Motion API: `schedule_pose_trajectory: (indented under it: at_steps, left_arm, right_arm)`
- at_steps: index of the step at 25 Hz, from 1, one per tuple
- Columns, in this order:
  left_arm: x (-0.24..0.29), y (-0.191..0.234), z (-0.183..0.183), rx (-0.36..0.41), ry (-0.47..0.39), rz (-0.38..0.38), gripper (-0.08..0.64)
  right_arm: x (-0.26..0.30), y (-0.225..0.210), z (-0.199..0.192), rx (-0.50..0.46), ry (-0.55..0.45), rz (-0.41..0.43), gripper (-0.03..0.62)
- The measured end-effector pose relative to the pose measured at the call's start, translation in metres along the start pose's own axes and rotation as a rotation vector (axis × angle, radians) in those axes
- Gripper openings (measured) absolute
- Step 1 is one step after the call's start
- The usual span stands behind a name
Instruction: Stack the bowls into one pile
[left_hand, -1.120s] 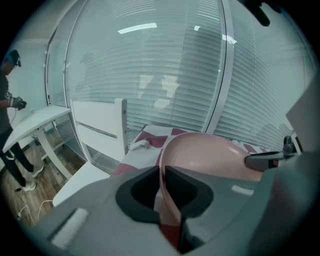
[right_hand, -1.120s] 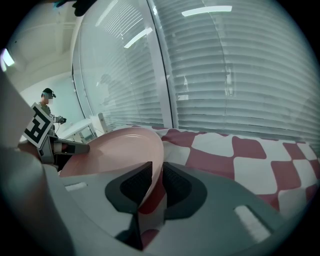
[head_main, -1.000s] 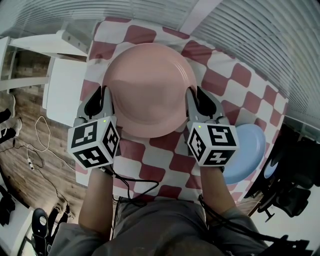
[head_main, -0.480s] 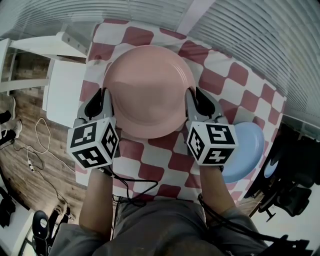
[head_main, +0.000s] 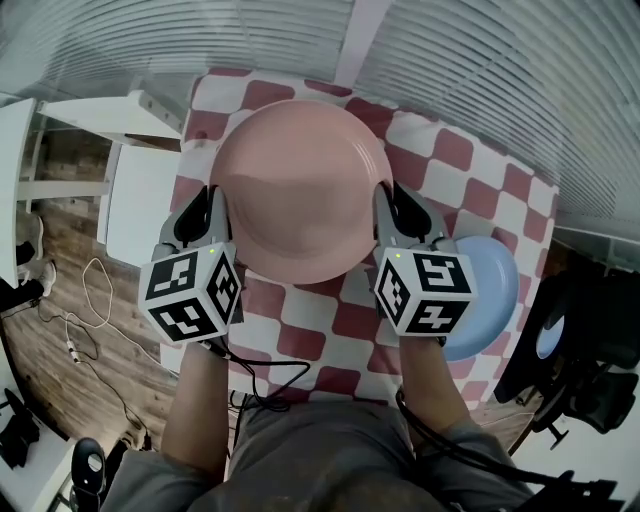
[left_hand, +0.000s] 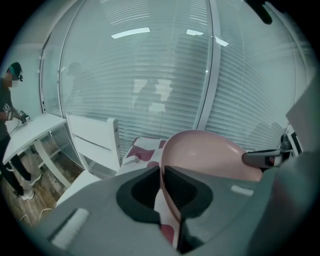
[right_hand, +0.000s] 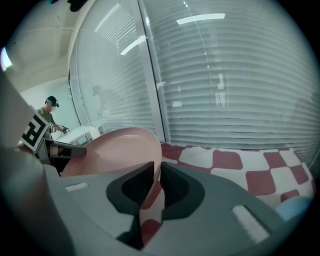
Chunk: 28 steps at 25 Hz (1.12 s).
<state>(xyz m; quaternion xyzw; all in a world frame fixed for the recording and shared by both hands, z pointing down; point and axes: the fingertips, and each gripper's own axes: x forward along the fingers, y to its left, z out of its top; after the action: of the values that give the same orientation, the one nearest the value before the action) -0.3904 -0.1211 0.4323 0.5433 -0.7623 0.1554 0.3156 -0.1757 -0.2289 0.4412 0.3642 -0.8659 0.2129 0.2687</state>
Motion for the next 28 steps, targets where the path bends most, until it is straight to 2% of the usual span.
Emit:
schedule_pose_trajectory:
  at_steps: [7,13,19,23,28]
  left_arm:
    - [-0.028,-0.038,0.023,0.049,-0.033,-0.047,0.031]
    - [-0.048,-0.086,0.036,0.104,-0.055,-0.104,0.031]
    - [-0.061,-0.142,0.033,0.140,-0.053,-0.184,0.031]
    - [-0.069,-0.183,0.029,0.198,-0.053,-0.233,0.031]
    - [-0.103,-0.256,0.019,0.256,-0.060,-0.293,0.032]
  right_arm:
    - [-0.049,-0.020,0.021,0.039,-0.067,-0.040,0.060]
    - [-0.099,-0.050,0.027,0.065,-0.122,-0.095,0.057]
    - [-0.151,-0.088,0.015,0.105,-0.153,-0.165,0.055]
    - [-0.184,-0.114,0.000,0.147,-0.177,-0.218,0.054]
    - [-0.256,-0.158,-0.019,0.175,-0.203,-0.280,0.054]
